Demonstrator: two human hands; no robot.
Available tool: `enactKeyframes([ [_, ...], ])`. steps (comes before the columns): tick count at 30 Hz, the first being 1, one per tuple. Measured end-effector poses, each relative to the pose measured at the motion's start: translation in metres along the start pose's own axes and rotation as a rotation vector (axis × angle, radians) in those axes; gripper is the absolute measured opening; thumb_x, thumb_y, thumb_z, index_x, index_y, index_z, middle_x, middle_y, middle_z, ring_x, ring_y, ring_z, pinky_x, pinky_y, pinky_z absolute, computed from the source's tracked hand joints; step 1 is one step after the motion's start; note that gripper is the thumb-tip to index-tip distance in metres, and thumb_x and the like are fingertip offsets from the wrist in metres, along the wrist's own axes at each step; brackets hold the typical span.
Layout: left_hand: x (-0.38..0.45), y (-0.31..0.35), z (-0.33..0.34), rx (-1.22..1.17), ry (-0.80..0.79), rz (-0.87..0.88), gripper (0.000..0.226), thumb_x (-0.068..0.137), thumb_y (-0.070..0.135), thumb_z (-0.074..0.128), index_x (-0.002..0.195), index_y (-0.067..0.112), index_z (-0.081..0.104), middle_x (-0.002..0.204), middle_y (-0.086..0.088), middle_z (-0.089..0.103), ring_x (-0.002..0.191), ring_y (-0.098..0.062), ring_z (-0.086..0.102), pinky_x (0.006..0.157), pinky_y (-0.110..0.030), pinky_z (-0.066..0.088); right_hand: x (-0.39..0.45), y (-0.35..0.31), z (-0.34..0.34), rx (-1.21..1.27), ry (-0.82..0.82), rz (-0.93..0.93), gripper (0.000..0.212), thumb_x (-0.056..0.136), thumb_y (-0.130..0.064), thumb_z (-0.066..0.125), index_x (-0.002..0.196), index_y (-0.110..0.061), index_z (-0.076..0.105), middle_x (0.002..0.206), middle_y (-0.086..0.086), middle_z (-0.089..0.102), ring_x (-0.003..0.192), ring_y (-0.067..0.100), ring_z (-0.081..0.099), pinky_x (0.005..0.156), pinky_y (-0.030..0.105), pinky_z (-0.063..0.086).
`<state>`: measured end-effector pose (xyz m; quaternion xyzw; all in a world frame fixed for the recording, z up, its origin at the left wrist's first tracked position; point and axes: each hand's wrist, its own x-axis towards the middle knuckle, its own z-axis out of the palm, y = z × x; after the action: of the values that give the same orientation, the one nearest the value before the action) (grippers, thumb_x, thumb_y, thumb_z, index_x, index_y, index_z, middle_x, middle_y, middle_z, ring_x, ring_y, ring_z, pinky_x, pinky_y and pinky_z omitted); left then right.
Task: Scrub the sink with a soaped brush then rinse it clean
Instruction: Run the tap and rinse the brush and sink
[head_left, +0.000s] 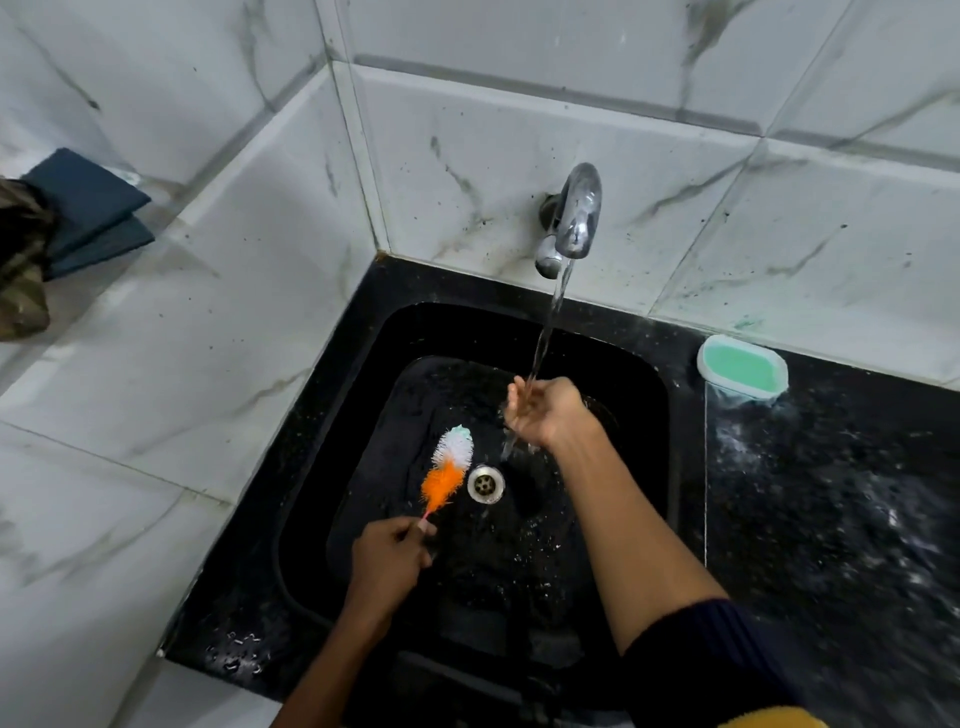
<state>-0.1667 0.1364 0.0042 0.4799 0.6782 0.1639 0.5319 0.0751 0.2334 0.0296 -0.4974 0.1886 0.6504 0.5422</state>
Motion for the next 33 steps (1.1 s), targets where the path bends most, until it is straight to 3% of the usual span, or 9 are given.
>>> enactKeyframes([
  [3,0.003,0.0,0.0,-0.02,0.005,0.004,0.029,0.096,0.016,0.061,0.071,0.021,0.075,0.051,-0.007,0.064,0.043,-0.013,0.051,0.052,-0.027,0.039,0.005,0.007,-0.001,0.016,-0.041,0.057,0.034,0.095,-0.009,0.026,0.066,-0.014,0.043,0.058,0.001,0.04,0.048,0.011,0.03,0.046,0.021,0.021],
  [7,0.002,0.002,-0.001,-0.021,0.01,0.004,0.025,0.096,0.014,0.06,0.077,0.019,0.076,0.053,-0.004,0.064,0.044,-0.012,0.052,0.052,-0.027,0.04,0.01,-0.004,-0.008,0.068,-0.071,0.03,0.037,0.096,-0.013,0.022,0.062,-0.017,0.035,0.049,-0.002,0.032,0.039,0.01,0.025,0.04,0.018,0.018],
  [10,0.001,0.001,-0.001,-0.017,0.006,0.011,0.025,0.096,0.015,0.06,0.079,0.021,0.076,0.055,-0.005,0.065,0.044,-0.013,0.051,0.051,-0.026,0.039,0.008,-0.032,-0.013,0.24,-0.017,-0.139,0.042,0.1,-0.014,0.024,0.065,-0.014,0.047,0.054,0.002,0.049,0.042,0.013,0.044,0.037,0.015,0.035],
  [12,0.001,0.001,0.0,-0.015,0.001,0.011,0.025,0.096,0.015,0.059,0.079,0.021,0.076,0.056,-0.006,0.066,0.045,-0.012,0.051,0.052,-0.027,0.039,0.003,-0.058,-0.018,0.379,0.002,-0.307,0.042,0.103,-0.014,0.025,0.078,-0.003,0.057,0.074,0.012,0.063,0.068,0.021,0.064,0.052,0.025,0.057],
  [14,0.002,0.0,0.001,-0.007,0.002,0.009,0.026,0.096,0.015,0.059,0.078,0.022,0.077,0.055,-0.005,0.066,0.045,-0.011,0.052,0.054,-0.028,0.04,-0.001,-0.081,-0.025,0.462,0.015,-0.438,0.04,0.102,-0.01,0.024,0.086,0.003,0.059,0.086,0.018,0.065,0.084,0.027,0.067,0.071,0.034,0.061],
  [16,0.002,0.0,0.003,-0.002,0.008,0.005,0.027,0.096,0.013,0.058,0.079,0.021,0.077,0.055,-0.004,0.066,0.043,-0.011,0.051,0.053,-0.027,0.04,-0.002,-0.098,-0.033,0.446,0.08,-0.488,0.04,0.099,-0.007,0.023,0.081,0.002,0.058,0.085,0.017,0.061,0.079,0.025,0.063,0.072,0.034,0.058],
  [21,0.001,-0.003,0.006,-0.005,0.0,0.001,0.028,0.096,0.012,0.057,0.078,0.021,0.077,0.055,-0.005,0.066,0.043,-0.012,0.051,0.051,-0.026,0.039,-0.001,-0.087,-0.053,0.189,0.165,-0.353,0.027,0.096,0.001,0.033,0.076,0.004,0.052,0.086,0.019,0.056,0.084,0.029,0.06,0.084,0.034,0.055],
  [26,0.004,-0.003,0.008,0.004,0.003,0.003,0.028,0.097,0.013,0.057,0.079,0.021,0.076,0.055,-0.004,0.066,0.041,-0.01,0.05,0.049,-0.025,0.039,-0.001,-0.035,-0.043,0.067,0.099,-0.166,0.03,0.096,-0.004,0.033,0.078,0.003,0.056,0.078,0.017,0.059,0.069,0.023,0.059,0.05,0.027,0.056],
  [33,0.002,-0.001,0.009,-0.002,0.018,0.003,0.029,0.096,0.014,0.06,0.072,0.021,0.076,0.052,-0.002,0.063,0.039,-0.01,0.047,0.048,-0.026,0.036,0.004,0.017,-0.001,0.04,0.005,0.038,0.037,0.096,-0.013,0.029,0.067,-0.011,0.052,0.062,0.003,0.049,0.051,0.013,0.04,0.049,0.023,0.031],
])
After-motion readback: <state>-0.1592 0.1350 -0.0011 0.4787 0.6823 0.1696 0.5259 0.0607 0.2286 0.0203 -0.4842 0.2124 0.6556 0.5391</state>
